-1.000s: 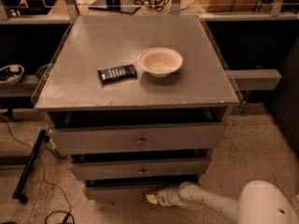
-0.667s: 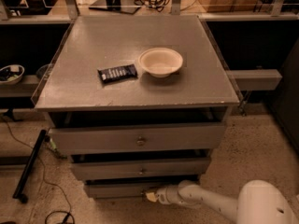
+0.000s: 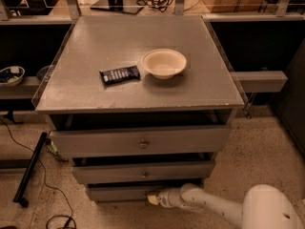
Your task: Close bottom drawer
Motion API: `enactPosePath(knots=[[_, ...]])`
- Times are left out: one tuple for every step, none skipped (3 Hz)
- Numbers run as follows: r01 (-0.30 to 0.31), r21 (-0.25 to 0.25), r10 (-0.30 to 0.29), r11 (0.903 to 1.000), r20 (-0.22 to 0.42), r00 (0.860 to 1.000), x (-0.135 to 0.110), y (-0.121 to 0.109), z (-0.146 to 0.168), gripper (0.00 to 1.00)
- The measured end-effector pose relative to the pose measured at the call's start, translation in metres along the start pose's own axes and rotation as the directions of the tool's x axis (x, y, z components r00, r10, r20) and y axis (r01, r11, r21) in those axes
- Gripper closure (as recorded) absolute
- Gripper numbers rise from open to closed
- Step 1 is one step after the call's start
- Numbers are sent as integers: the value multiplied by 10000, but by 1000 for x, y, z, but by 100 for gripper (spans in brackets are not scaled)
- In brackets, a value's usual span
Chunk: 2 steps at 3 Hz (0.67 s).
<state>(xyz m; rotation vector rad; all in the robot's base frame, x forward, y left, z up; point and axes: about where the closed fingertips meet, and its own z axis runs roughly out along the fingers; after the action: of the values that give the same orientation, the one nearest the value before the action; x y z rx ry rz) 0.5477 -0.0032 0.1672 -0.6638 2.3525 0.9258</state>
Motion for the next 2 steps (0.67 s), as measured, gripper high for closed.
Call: enactPosePath(knots=[[-295,-19,295,9996,-144,9995,20,8,-18,100],[-956,143,958,9953,-121,9953,53,18,-57,100]])
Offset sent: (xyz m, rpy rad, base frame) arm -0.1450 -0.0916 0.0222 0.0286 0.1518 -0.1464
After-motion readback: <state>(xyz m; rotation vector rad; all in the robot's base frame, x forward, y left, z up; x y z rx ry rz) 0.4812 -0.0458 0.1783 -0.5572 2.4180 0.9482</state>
